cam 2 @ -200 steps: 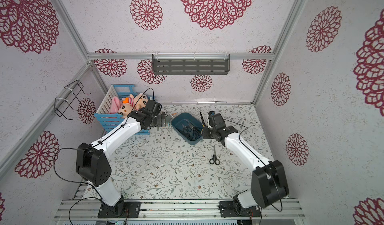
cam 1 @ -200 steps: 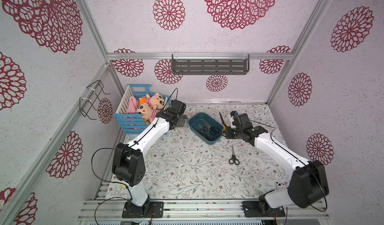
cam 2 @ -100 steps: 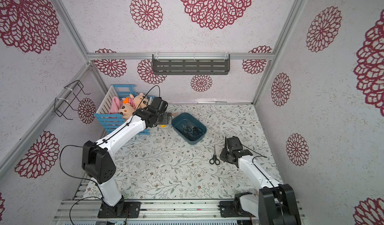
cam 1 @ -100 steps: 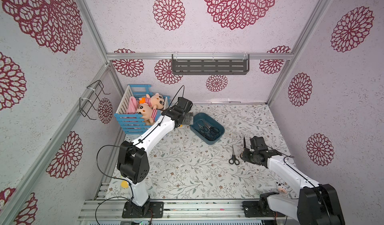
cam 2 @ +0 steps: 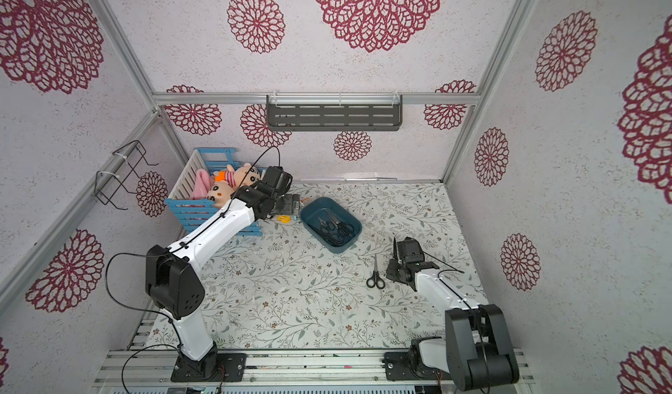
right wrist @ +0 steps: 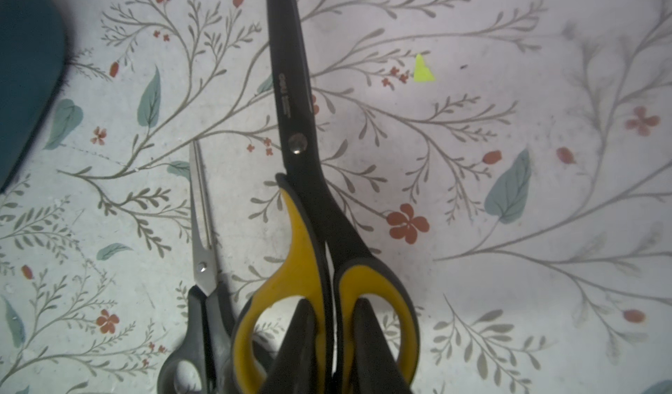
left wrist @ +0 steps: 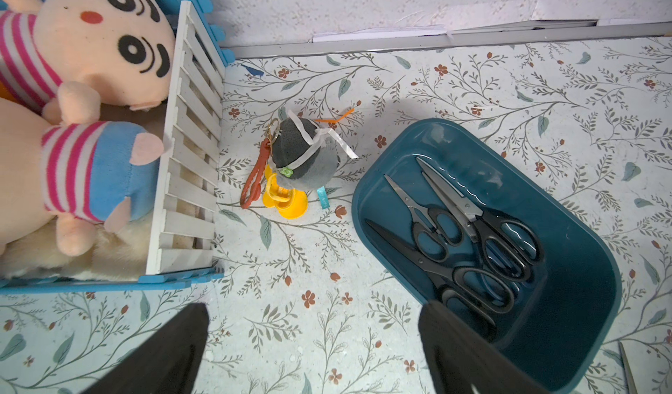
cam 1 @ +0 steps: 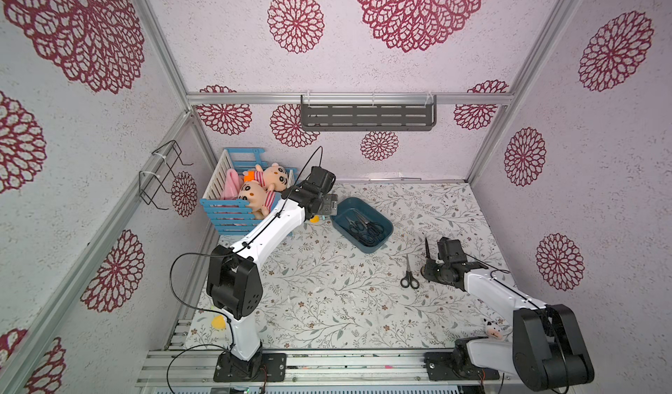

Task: Take the scissors out of the storage box
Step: Place the scissors at the center of the board.

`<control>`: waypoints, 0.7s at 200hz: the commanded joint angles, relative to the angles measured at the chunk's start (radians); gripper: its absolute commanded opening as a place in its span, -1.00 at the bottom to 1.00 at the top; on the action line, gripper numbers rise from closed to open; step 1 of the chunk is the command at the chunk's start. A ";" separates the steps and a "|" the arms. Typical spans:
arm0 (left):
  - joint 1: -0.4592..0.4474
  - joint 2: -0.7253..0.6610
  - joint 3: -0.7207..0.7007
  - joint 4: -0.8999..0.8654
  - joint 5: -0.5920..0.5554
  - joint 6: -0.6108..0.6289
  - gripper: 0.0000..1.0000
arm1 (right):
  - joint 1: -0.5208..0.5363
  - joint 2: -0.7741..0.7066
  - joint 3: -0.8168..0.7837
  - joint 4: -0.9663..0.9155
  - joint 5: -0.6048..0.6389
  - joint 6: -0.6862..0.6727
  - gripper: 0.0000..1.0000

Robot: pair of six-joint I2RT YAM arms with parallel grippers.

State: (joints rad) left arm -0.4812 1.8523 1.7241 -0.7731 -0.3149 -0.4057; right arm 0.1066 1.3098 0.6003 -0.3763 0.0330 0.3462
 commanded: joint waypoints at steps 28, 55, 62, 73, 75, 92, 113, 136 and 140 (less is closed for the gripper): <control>0.049 -0.001 0.022 -0.019 0.013 0.041 0.95 | -0.005 0.077 0.053 0.035 0.013 -0.037 -0.77; 0.077 -0.008 0.015 -0.015 0.026 0.045 0.94 | -0.007 0.081 0.019 0.048 0.004 -0.015 -0.73; 0.081 -0.008 0.015 -0.014 0.029 0.047 0.94 | -0.006 0.088 0.018 0.047 0.002 -0.013 -0.71; 0.085 -0.008 0.015 -0.011 0.029 0.049 0.94 | -0.007 0.092 0.019 0.042 0.005 -0.009 -0.65; 0.085 -0.008 0.013 -0.010 0.029 0.050 0.94 | -0.006 0.092 0.019 0.042 0.005 -0.009 -0.65; 0.089 -0.007 0.013 -0.007 0.036 0.052 0.95 | -0.007 0.090 0.026 0.029 0.011 -0.006 -0.57; 0.089 -0.003 0.014 -0.005 0.039 0.054 0.94 | -0.010 0.089 0.054 0.004 0.035 -0.005 -0.44; 0.089 -0.001 0.021 -0.006 0.042 0.058 0.94 | -0.014 0.111 0.127 -0.052 0.069 -0.025 -0.23; 0.089 -0.001 0.025 -0.006 0.041 0.060 0.94 | -0.013 0.117 0.144 -0.066 0.074 -0.035 -0.22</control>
State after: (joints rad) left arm -0.3935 1.8523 1.7348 -0.7834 -0.2855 -0.3653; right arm 0.1020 1.4078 0.6487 -0.3954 0.0513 0.3279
